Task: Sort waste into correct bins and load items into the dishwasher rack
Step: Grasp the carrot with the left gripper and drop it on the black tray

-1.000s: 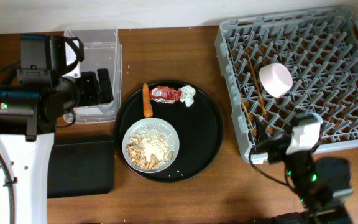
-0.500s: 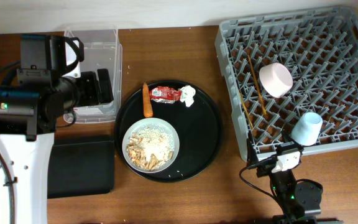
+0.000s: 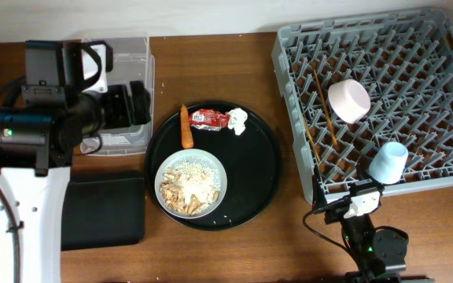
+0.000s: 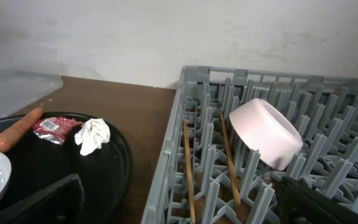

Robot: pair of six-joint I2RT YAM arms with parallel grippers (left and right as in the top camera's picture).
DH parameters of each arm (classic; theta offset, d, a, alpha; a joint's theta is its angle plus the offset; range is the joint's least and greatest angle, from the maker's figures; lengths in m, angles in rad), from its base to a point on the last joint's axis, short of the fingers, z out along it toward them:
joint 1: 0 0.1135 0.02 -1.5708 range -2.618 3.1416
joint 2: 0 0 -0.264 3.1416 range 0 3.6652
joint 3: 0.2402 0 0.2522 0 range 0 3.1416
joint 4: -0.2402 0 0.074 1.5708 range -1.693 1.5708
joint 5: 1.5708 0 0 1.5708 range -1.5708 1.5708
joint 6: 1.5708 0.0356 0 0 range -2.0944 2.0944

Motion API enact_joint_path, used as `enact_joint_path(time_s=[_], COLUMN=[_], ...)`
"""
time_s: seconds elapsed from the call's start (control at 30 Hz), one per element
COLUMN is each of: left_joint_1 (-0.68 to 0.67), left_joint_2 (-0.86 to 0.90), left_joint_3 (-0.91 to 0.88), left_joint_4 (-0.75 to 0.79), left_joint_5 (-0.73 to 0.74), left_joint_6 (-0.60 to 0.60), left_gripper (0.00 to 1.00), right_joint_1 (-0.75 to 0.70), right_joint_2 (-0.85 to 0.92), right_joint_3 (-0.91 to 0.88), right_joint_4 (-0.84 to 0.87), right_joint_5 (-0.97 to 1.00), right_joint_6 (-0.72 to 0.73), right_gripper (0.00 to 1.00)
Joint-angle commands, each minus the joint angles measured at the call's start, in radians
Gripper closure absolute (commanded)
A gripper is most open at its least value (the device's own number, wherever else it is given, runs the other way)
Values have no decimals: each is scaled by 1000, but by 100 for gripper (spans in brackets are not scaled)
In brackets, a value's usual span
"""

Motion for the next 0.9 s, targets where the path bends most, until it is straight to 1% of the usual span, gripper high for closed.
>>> enact_joint_path(time_s=[0.0, 0.07, 0.1, 0.13, 0.17, 0.2, 0.23, 0.27, 0.3, 0.33, 0.37, 0.4, 0.43, 0.5, 0.57, 0.6, 0.63, 0.67, 0.7, 0.77, 0.83, 0.87], left_joint_1=[-70, -131, -175, -200, -235, -255, -267, -271, -269, -269, -268, -269, -269, -262, -250, -248, -248, -246, -241, -239, -239, -239], left_joint_2=[114, 232, 325, 369, 439, 495, 544, 598, 650, 690, 718, 736, 752, 752, 752, 752, 752, 748, 737, 708, 632, 607], left_joint_3=[-120, -178, -179, -179, -179, -179, -179, -179, -179, -180, -180, -180, -180, -181, -190, -192, -191, -180, -136, -66, 44, 64], left_joint_4=[76, 122, 153, 184, 234, 266, 290, 301, 296, 282, 274, 269, 269, 278, 290, 294, 302, 303, 276, 220, 121, 92], left_joint_5=[157, 89, 4, -60, -170, -231, -258, -275, -281, -281, -280, -281, -281, -282, -290, -291, -298, -297, -296, -288, -289, -289], left_joint_6=[-5, -5, -5, -5, -5, -6, -8, -44, -86, -130, -137, -137, -137, -137, -136, -136, -136, -136, -137, -137, -137, -137], left_gripper=[1, 1, 1, 2, 6, 19, 26, 29, 35, 38, 40, 41, 46, 46, 62, 67, 74, 77, 82, 83, 83, 83], right_joint_1=[-8, -8, -8, -8, -8, -8, -8, -8, -8, -8, -8, -8, -8, -8, -8, -8, -8, -8, -8, -8, -8, -8], right_joint_2=[-8, -8, -8, -8, -8, -8, -8, -8, -8, -8, -8, -8, -8, -8, -8, -8, -8, -8, -8, -8, -8, -8], right_joint_3=[-8, -8, -8, -8, -8, -8, -8, -8, -8, -8, -8, -8, -8, -8, -8, -8, -8, -8, -8, -8, -8, -8], right_joint_4=[0, 0, 0, 0, 0, 0, 0, 0, 0, 0, 0, 0, 0, 0, 0, 0, -1, 0, 0, 0, 0, -1], right_joint_5=[-9, -10, -9, -9, -9, -9, -9, -10, -9, -9, -10, -9, -9, -9, -9, -9, -9, -9, -9, -9, -9, -9], right_joint_6=[8, 7, 8, 8, 7, 8, 8, 8, 8, 8, 8, 8, 8, 8, 8, 8, 8, 7, 8, 8, 8, 7], right_gripper=[2, 2, 2, 2, 2, 2, 2, 2, 2, 2, 2, 2, 2, 2, 2, 2, 2, 2, 2, 2, 2, 2])
